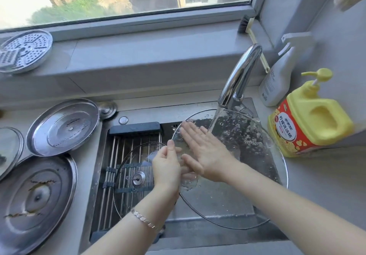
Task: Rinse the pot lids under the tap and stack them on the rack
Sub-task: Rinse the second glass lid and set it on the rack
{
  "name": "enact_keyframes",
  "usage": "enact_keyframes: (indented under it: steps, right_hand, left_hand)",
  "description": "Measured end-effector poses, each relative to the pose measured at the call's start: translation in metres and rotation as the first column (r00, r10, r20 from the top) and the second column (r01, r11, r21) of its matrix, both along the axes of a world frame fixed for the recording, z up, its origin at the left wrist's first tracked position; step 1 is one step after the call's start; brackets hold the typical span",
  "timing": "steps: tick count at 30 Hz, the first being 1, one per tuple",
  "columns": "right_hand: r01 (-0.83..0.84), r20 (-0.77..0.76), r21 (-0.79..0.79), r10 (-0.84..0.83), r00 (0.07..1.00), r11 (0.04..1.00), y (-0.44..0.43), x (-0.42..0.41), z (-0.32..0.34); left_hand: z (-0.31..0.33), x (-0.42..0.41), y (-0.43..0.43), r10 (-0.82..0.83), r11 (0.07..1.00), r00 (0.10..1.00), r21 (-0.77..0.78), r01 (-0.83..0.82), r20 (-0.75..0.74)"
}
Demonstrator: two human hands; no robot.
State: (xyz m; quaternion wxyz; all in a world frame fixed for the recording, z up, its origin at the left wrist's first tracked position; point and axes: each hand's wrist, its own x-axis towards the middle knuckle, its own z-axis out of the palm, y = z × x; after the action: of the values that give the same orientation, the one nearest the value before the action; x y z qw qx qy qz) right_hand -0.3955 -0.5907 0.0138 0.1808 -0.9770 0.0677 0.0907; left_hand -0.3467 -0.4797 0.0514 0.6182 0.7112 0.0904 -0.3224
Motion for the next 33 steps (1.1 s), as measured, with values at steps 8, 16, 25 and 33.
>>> enact_keyframes:
  steps: [8, 16, 25, 33]
  right_hand:
    - [-0.024, 0.059, 0.068, 0.02, 0.998, 0.997, 0.02, 0.007, -0.003]
    - [0.355, -0.028, -0.082, -0.358, 0.933, 0.931, -0.045, -0.009, -0.031]
    - [0.289, 0.091, 0.132, -0.302, 0.949, 0.948, 0.016, 0.04, -0.004]
    - [-0.05, 0.339, 0.022, 0.039, 0.94, 0.999, 0.054, 0.005, -0.011]
  left_hand:
    - [-0.004, 0.0, 0.003, 0.03, 0.999, 0.997, 0.043, -0.033, 0.071]
    - [0.004, 0.018, 0.02, 0.062, 0.998, 0.995, -0.008, -0.061, 0.082]
    - [-0.011, 0.013, 0.004, 0.1, 0.994, 0.979, 0.019, -0.105, 0.177]
    - [-0.017, 0.026, 0.01, 0.25, 0.967, 0.939, -0.108, -0.23, 0.236]
